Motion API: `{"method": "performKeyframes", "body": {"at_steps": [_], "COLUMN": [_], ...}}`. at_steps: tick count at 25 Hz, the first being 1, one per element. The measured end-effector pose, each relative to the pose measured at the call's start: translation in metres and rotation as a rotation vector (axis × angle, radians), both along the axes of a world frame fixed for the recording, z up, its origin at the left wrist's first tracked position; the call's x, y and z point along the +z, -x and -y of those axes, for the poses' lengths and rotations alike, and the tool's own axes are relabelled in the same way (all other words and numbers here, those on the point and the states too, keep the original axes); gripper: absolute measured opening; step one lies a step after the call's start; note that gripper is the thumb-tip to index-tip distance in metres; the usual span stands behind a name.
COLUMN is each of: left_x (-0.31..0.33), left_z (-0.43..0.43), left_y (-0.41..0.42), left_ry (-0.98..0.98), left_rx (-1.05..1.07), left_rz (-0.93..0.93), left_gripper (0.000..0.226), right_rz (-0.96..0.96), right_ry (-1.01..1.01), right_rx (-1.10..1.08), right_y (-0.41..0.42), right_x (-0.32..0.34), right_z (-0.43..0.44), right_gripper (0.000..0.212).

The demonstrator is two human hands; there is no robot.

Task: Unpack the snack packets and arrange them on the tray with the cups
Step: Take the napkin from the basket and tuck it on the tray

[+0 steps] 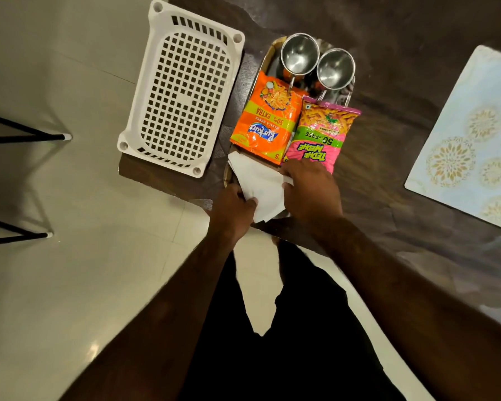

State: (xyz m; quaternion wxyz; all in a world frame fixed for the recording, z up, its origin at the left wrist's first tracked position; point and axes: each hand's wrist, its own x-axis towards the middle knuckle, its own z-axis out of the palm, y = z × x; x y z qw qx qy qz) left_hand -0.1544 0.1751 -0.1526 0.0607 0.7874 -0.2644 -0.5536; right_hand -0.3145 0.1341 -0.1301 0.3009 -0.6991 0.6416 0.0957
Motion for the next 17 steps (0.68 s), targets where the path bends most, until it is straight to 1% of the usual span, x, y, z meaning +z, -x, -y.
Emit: {"method": "performKeyframes", "body": {"at_steps": [5,8,9,10,11,12,15,16,17], "left_x": [-0.006,-0.003,0.001,0.005,0.010,0.015,0.027,0.028,0.029], "left_z": [0.001,0.003,0.003,0.004,0.004,0.006,0.014,0.018,0.024], "left_y": [0.005,0.002,-0.002,-0.009,-0.018,-0.030,-0.073,-0.088,-0.100], "left_ry": [-0.013,0.019,0.040,0.062,0.075,0.066,-0.009,-0.014,-0.011], "left_rx": [-0.031,-0.189,-0.210,-0.180,-0.090,0.054,0.589,0.687,0.734], "left_rz": [0.001,0.105,0.130,0.132,0.124,0.116,0.042,0.005,-0.033], "left_gripper": [0.025,0.034,0.033,0.030,0.028,0.029,0.030,0.032,0.033], "right_rz": [-0.082,-0.120,-0.137,-0.150,-0.154,-0.150,-0.129,-0.124,-0.121], "right_ry": [0.032,0.031,0.040,0.049,0.054,0.056,0.036,0.021,0.006], "right_rx": [0.026,0.030,0.026,0.018,0.008,0.002,0.011,0.021,0.025], "right_y": [-0.002,-0.004,-0.005,-0.007,-0.009,-0.011,-0.016,-0.018,-0.018], "right_x": [-0.003,-0.003,-0.002,-0.001,0.001,0.003,0.008,0.008,0.008], "right_z": [-0.004,-0.006,-0.006,-0.005,-0.005,-0.004,-0.001,0.001,0.003], "right_gripper": [0.037,0.038,0.038,0.038,0.037,0.037,0.038,0.038,0.038]}}
